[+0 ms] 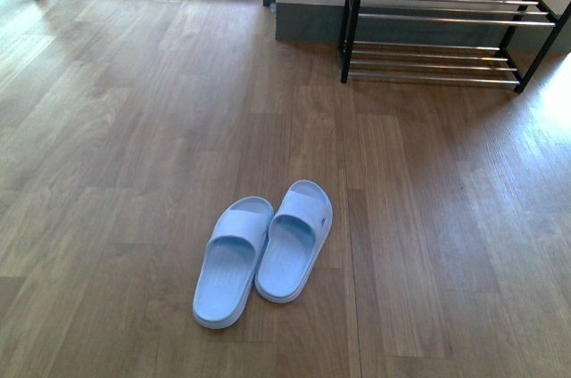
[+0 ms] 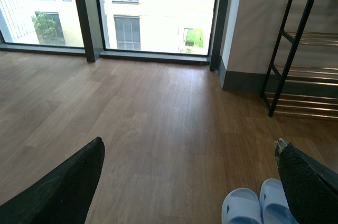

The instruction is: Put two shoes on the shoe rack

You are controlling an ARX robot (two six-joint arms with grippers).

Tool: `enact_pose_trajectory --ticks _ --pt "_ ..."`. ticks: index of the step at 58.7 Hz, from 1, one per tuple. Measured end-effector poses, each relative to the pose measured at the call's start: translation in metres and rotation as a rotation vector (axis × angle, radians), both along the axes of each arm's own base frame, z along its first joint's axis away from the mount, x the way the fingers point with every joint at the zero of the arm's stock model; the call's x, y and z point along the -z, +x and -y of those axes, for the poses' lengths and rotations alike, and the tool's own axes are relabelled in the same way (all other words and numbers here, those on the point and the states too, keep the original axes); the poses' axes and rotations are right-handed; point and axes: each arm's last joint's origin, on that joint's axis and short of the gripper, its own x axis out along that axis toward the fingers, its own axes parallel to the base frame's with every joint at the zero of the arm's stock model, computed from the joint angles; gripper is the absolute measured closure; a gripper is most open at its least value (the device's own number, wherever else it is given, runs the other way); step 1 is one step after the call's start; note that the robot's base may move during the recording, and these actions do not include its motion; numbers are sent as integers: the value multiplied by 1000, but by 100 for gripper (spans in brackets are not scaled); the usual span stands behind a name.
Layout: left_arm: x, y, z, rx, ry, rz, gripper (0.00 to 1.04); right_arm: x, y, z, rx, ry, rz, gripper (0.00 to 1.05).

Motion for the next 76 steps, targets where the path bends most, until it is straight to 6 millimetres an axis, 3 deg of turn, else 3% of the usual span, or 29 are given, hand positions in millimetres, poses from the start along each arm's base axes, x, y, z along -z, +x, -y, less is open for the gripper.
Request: enact_pose_trajectory --ticks 7,12,28,36,56,68,76 --pt "0 0 0 0 0 0 9 -3 42 1 -22 12 -70 9" --pt "0 0 0 0 0 0 9 7 75 -2 -40 18 -161 9" --pt "0 0 0 0 0 0 9 57 161 -21 -129 8 -437 9" --pt "0 0 0 0 0 0 9 99 217 -29 -213 -65 -588 9" --pt "0 0 0 0 0 0 9 203 277 -65 -402 -163 -833 9" --pt "0 0 0 0 0 0 9 238 315 -68 -417 -170 -888 9" --pt "0 0 0 0 0 0 9 258 323 -75 -442 -163 -901 9"
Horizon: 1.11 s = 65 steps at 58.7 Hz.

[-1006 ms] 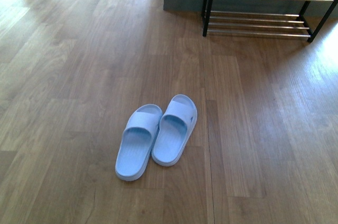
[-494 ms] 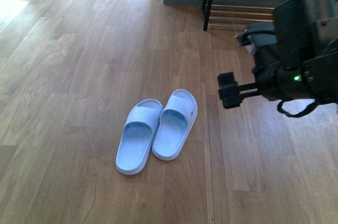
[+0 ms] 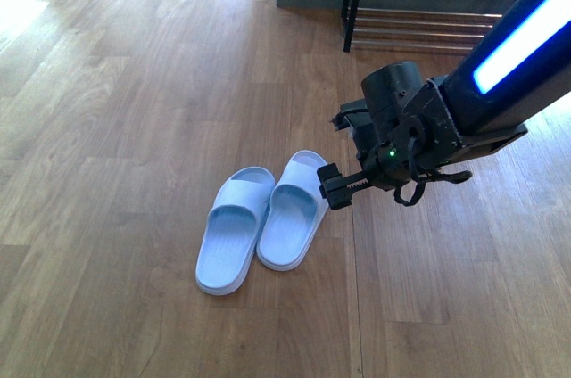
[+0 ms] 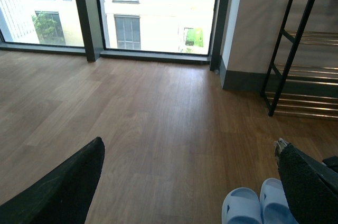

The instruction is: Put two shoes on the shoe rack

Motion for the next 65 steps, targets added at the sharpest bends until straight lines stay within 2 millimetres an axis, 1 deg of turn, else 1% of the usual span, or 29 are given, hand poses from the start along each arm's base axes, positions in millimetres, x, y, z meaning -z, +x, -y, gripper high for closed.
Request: enact_pose_trajectory --ticks 10,17,28,31,42,50,55,57,60,65 --pt "0 0 0 0 0 0 9 20 4 -11 3 45 -41 9" --pt "0 0 0 0 0 0 9 27 10 -18 31 82 -52 9" --pt "0 0 0 0 0 0 9 36 22 -21 92 94 -28 9" --pt "0 0 0 0 0 0 9 40 24 -20 107 94 -23 9" --pt "0 0 0 0 0 0 9 64 27 -7 175 95 -39 9" --pt "0 0 0 0 0 0 9 78 39 -2 218 114 -31 9" --pt "0 0 0 0 0 0 9 87 49 3 251 159 -37 9" --pt "0 0 0 0 0 0 9 87 60 4 267 173 -8 9" --pt "0 0 0 0 0 0 9 88 69 6 284 188 18 9" --pt "0 0 0 0 0 0 9 88 79 10 295 218 60 9"
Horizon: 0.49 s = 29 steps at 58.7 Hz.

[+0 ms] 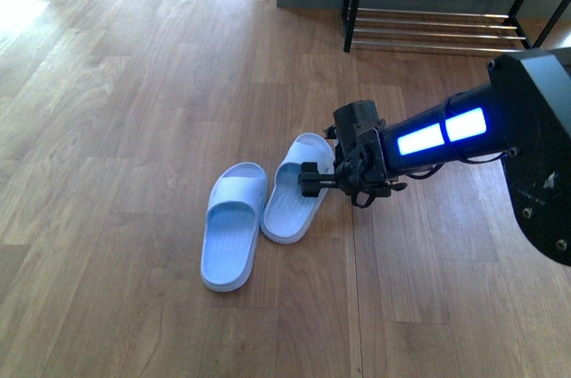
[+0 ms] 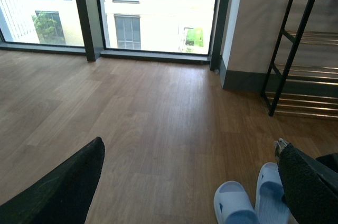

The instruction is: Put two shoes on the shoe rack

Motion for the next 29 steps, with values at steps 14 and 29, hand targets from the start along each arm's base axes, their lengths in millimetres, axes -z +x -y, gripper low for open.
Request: enact_pose_trajectory --ticks 14,29 --pt "0 0 0 0 0 0 9 1 2 16 19 18 34 43" --pt "0 0 0 0 0 0 9 -4 -7 30 31 9 51 77"
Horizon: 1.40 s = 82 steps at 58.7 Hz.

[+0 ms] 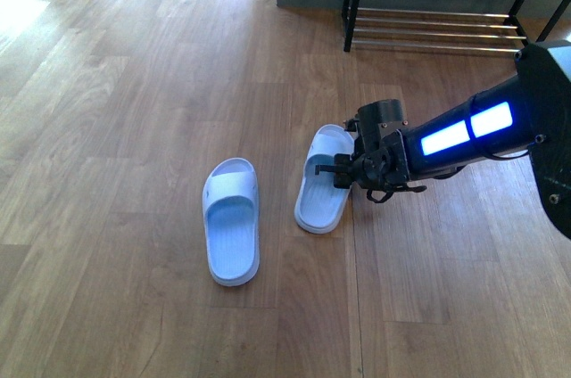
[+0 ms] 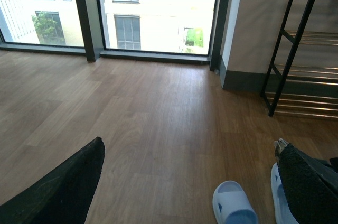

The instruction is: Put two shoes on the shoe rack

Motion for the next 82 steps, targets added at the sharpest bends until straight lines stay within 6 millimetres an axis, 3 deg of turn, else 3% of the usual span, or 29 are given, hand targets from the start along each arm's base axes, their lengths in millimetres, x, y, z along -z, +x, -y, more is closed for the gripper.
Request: enact_pose_trajectory --ticks 12,45,57,66,82 --pt "0 0 0 0 0 0 9 -10 -18 13 11 -16 19 104" --pt "0 0 0 0 0 0 9 -102 -103 46 43 -52 122 103" --pt "0 0 0 0 0 0 9 -162 -149 78 121 -107 207 103" --pt "0 0 0 0 0 0 9 -222 -211 106 214 -148 284 103" --pt "0 0 0 0 0 0 9 -258 -259 108 245 -158 348 103"
